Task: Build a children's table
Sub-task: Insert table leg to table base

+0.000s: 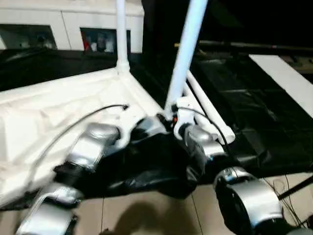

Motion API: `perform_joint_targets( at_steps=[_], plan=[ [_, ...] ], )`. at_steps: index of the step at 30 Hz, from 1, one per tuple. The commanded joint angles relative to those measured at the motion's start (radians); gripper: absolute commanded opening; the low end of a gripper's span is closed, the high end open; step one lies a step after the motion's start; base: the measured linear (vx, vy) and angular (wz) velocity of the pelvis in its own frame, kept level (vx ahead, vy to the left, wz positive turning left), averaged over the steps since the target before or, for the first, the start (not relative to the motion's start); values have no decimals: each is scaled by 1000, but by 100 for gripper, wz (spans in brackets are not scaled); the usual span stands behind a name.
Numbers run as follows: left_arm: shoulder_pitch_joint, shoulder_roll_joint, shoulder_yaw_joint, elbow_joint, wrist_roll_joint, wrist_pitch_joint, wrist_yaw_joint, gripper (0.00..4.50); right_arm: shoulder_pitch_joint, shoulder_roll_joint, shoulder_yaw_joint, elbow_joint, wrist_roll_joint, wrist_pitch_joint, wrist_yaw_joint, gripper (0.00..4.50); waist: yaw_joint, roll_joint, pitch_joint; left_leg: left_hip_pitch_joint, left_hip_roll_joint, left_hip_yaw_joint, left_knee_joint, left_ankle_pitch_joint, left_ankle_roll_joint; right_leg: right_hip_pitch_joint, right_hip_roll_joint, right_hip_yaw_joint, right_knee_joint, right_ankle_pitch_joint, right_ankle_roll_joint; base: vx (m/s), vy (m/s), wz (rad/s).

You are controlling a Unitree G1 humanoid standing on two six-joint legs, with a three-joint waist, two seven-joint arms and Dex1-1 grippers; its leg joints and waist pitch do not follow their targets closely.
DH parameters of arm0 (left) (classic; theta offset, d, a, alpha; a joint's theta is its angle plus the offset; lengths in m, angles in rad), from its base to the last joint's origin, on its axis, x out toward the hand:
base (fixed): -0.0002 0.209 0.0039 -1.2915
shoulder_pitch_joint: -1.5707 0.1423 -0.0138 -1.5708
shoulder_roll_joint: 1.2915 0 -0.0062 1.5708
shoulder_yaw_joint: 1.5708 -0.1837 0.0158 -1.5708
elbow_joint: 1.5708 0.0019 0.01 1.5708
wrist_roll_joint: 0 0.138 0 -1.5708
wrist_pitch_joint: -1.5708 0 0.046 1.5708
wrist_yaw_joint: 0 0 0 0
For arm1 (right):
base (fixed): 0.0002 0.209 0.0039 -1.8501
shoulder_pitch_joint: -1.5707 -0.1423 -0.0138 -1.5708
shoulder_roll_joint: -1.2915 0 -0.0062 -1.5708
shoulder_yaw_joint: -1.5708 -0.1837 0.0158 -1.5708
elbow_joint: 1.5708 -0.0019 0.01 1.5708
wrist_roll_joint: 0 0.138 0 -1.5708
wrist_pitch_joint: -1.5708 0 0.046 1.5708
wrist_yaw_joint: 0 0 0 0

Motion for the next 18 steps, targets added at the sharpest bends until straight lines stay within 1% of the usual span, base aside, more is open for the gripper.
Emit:
perform_joint_targets(
  at_steps=[1, 2, 5, 7, 8, 9, 10, 11, 12, 13, 14, 15, 16, 17, 18],
  plan=[
    [-37, -9, 34, 23, 34, 12, 130, 0, 10, 53, 20, 52, -13, 38, 0, 275, -1, 6, -58, -1, -9, 14, -61, -177, -25, 41, -67, 47, -79, -108, -140, 0, 0, 0],
    [-29, -4, 29, 15, 45, 2, 136, 0, 0, 67, 19, 55, -27, 26, 16, 275, -3, 2, -61, -3, -11, 15, -57, -148, -13, 43, -65, 48, -73, -48, -139, 0, 0, 0],
    [-14, 13, 24, -3, 51, -7, 126, 0, -2, 75, 12, 53, -22, 10, 57, 275, -3, 1, -62, -4, -12, 17, -54, -120, 5, 44, -63, 48, -69, 8, -147, 0, 0, 0],
    [-5, 24, 25, -17, 52, -1, 123, 0, -4, 76, 12, 54, -23, -6, 74, 275, -3, 1, -64, -6, -12, 18, -53, -94, 16, 47, -63, 48, -64, 51, -154, 0, 0, 0],
    [0, 30, 26, -28, 51, 0, 118, 0, -5, 76, 4, 55, -17, -17, 97, 310, -4, 1, -63, -5, -12, 18, -53, -97, 20, 45, -62, 47, -64, 54, -157, 0, 0, 0],
    [3, 36, 25, -32, 51, -6, 112, 0, -5, 74, 3, 52, -15, -24, 106, 331, -4, 1, -63, -6, -11, 18, -53, -99, 21, 45, -62, 47, -64, 50, -157, 0, 0, 0],
    [9, 48, 23, -39, 52, -17, 102, 0, -5, 69, 2, 47, -11, -37, 122, 345, -5, 3, -63, -6, -11, 19, -53, -100, 21, 45, -62, 47, -64, 50, -160, 0, 0, 0],
    [16, 59, 22, -48, 48, -21, 85, 0, -5, 62, 11, 40, -16, -46, 142, 345, -5, 2, -63, -7, -11, 19, -53, -101, 22, 46, -62, 47, -64, 50, -160, 0, 0, 0],
    [20, 64, 22, -52, 45, -22, 77, 0, -5, 60, 15, 38, -18, -49, 151, 351, -11, 4, -61, -12, -12, 17, -55, -114, 21, 48, -62, 47, -66, 32, -157, 0, 0, 0],
    [21, 67, 22, -54, 44, -23, 73, 0, -5, 58, 17, 37, -19, -51, 156, 365, -17, 5, -61, -12, -11, 15, -57, -118, 12, 49, -61, 45, -68, 8, -152, 0, 0, 0],
    [44, 104, 7, -72, 34, -76, 6, 0, -4, 36, 35, 22, -34, -61, 216, 365, -20, 8, -62, -8, -10, 14, -56, -125, 8, 46, -64, 46, -70, 1, -159, 0, 0, 0],
    [51, 116, 2, -78, 33, -86, -13, 0, -4, 28, 39, 17, -37, -62, 236, 390, -27, 5, -63, -12, -10, 14, -55, -120, 11, 49, -62, 47, -67, 21, -169, 0, 0, 0],
    [56, 127, -2, -82, 31, -103, -31, 0, -3, 21, 42, 12, -38, -62, 254, 390, -28, 7, -64, -9, -8, 16, -53, -112, 14, 47, -62, 48, -65, 40, -177, 0, 0, 0],
    [66, 143, -6, -91, 24, -113, -59, 0, 0, 7, 49, 2, -42, -67, 289, 390, -29, 8, -66, -7, -9, 16, -51, -98, 19, 46, -62, 49, -62, 69, -186, 0, 0, 0],
    [74, 160, -10, -97, 20, -120, -83, 0, 5, -6, 57, -10, -46, -71, 326, 390, -29, 11, -68, -7, -10, 17, -48, -66, 31, 47, -58, 49, -56, 133, -205, 0, 0, 0]
  ],
)
